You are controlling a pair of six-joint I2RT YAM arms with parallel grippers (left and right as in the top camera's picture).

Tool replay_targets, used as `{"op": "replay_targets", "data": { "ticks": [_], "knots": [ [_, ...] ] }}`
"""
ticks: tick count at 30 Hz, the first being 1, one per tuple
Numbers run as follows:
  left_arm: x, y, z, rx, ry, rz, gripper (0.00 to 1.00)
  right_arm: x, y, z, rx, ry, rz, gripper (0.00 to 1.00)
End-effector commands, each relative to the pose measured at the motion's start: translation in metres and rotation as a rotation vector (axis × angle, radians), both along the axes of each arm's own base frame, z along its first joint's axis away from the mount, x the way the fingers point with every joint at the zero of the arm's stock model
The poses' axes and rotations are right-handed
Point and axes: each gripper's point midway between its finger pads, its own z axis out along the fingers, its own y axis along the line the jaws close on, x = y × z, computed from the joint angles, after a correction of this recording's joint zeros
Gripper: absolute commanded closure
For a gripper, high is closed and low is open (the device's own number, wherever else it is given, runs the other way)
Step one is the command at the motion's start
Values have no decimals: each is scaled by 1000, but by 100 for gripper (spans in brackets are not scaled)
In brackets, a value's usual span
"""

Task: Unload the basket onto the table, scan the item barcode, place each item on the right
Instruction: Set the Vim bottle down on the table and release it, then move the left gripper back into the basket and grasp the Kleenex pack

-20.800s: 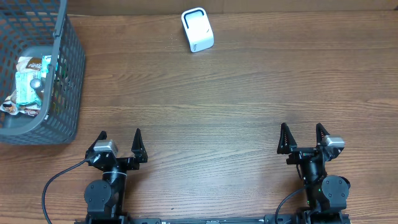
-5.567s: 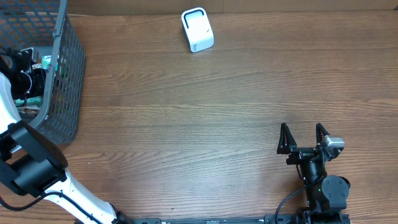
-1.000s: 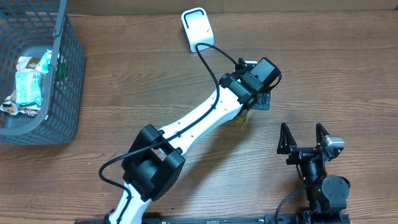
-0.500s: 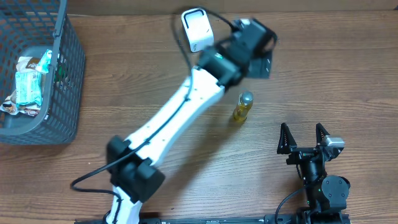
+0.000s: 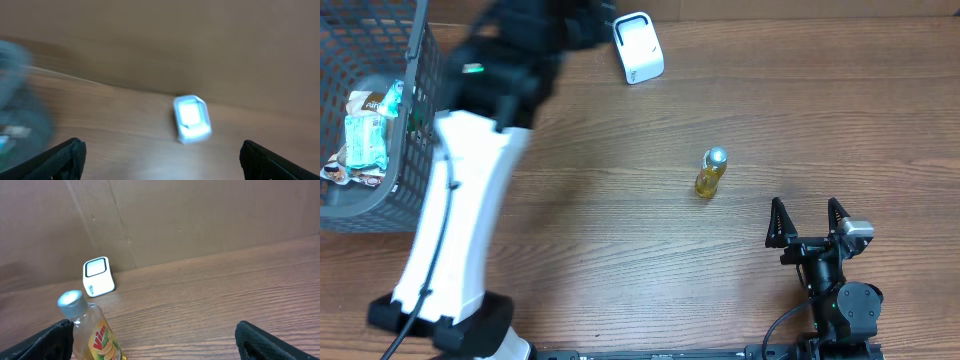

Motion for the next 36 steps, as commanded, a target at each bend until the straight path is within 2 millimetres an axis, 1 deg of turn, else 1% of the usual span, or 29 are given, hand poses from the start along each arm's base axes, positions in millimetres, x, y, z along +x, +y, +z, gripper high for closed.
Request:
{"op": "replay_targets", "data": {
  "ticks": [1, 4, 7, 10, 12, 13, 15, 18, 20, 24, 28, 30, 32, 34, 36],
  "knots": [
    [-11, 79, 30, 49, -61, 166, 0, 0, -1, -2, -4, -3, -3, 0],
    [-16, 136, 26, 43, -40, 281, 0, 0, -1, -2, -4, -3, -3, 0],
    [-21, 183, 20, 17, -18, 358, 0, 0, -1, -2, -4, -3, -3, 0],
    [-28, 226, 12, -22, -2, 417, 0, 0, -1, -2, -4, -4, -3, 0],
    [-32, 253, 2, -38, 26, 443, 0, 0, -1, -2, -4, -3, -3, 0],
    [-33, 263, -4, -25, 45, 435, 0, 0, -1, -2, -4, -3, -3, 0],
    [-32, 284, -17, 12, 87, 402, 0, 0, -1, -2, -4, -3, -3, 0],
    [-28, 314, -46, 54, 163, 380, 0, 0, -1, -2, -4, -3, -3, 0],
    [-18, 344, -94, 73, 267, 311, 0, 0, -1, -2, -4, -3, -3, 0],
    [-2, 354, -145, 87, 348, 148, 0, 0, -1, -2, -4, -3, -3, 0],
    [10, 364, -187, 109, 410, 76, 0, 0, -1, -2, -4, -4, -3, 0],
    [16, 366, -204, 115, 427, 50, 0, 0, -1, -2, -4, -3, -3, 0],
    [26, 360, -217, 117, 417, -33, 0, 0, -1, -2, -4, -3, -3, 0],
    [34, 352, -223, 114, 390, -110, 1, 0, -1, -2, -4, -3, -3, 0],
    [40, 349, -227, 117, 368, -150, 1, 0, -1, -2, -4, -3, -3, 0]
  ]
}}
